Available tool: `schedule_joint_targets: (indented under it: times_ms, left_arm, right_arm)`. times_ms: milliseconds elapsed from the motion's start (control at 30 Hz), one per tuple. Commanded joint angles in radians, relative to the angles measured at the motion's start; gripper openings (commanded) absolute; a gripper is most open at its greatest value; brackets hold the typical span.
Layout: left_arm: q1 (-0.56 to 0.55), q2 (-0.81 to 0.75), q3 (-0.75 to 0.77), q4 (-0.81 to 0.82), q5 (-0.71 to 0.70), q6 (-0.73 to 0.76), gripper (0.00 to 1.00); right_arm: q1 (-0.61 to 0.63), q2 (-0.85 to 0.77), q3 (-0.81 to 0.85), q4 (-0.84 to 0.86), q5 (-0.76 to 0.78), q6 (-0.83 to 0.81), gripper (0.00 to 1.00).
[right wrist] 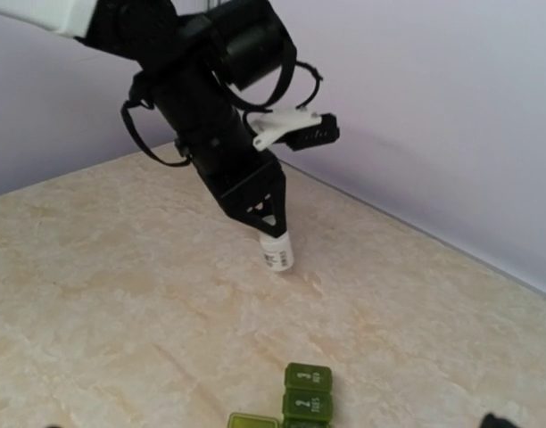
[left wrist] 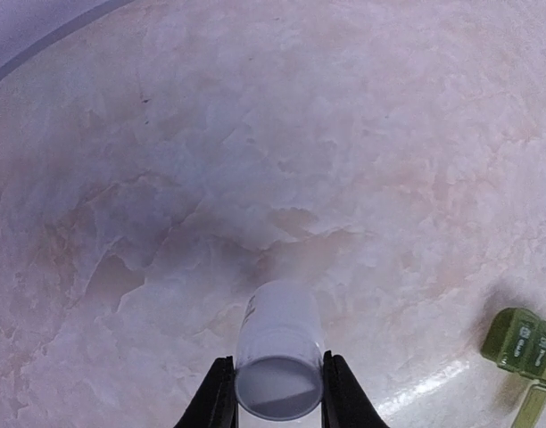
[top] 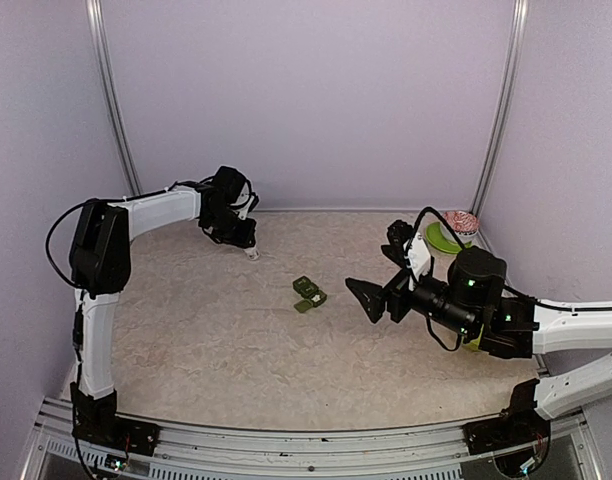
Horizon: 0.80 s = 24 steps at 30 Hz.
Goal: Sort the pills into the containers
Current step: Place the pill bottle at the center of the board.
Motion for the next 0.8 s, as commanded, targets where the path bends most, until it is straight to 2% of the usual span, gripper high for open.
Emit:
schedule_joint_targets:
  times_ms: [0,767]
  left_arm:
    - [0.009,0.037,0.048,-0.036,-0.068,0.029,0.09]
    - [-0.041,0.177,0.204,-0.018,-0.035,0.030,0.10]
  right_arm:
    - [-0.006,-0.003,-0.010,-0.008,-0.003,0.014,1.00]
    - [-0.008,0.062,0.014,-0.010,-0.009,0.031,1.00]
